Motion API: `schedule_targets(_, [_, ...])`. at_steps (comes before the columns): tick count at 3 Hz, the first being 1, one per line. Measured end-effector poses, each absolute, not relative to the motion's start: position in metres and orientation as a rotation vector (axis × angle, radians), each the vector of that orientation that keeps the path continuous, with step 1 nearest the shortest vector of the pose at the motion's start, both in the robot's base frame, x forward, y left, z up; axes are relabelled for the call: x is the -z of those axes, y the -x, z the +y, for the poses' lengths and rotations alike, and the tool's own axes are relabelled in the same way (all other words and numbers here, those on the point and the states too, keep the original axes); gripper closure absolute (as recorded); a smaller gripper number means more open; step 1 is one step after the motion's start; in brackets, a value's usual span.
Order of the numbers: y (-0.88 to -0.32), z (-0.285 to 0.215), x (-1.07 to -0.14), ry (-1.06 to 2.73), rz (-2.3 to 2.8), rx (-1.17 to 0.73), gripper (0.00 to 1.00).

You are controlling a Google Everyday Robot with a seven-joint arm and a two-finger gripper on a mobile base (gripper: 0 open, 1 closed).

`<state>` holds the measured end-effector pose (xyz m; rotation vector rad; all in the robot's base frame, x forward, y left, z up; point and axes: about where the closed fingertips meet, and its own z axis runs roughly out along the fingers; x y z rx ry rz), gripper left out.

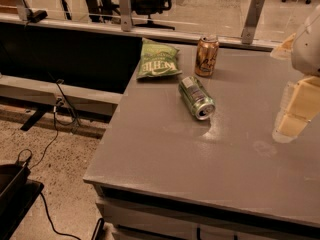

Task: Pick orange can

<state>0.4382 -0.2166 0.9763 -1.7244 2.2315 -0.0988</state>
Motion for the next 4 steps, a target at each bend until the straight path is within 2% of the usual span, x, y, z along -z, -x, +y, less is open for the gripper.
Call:
schedule_targets(2, [-0.443,-0.216,-0.981,1.718,2.212,0.088,0.0])
schedule_targets(3, [-0.478,-0.221,-0.999,1.65,2.101,0.063,0.0])
schedule_targets(4, [-0.538,-0.216,-1.03,1.542,1.969,0.027,0.0])
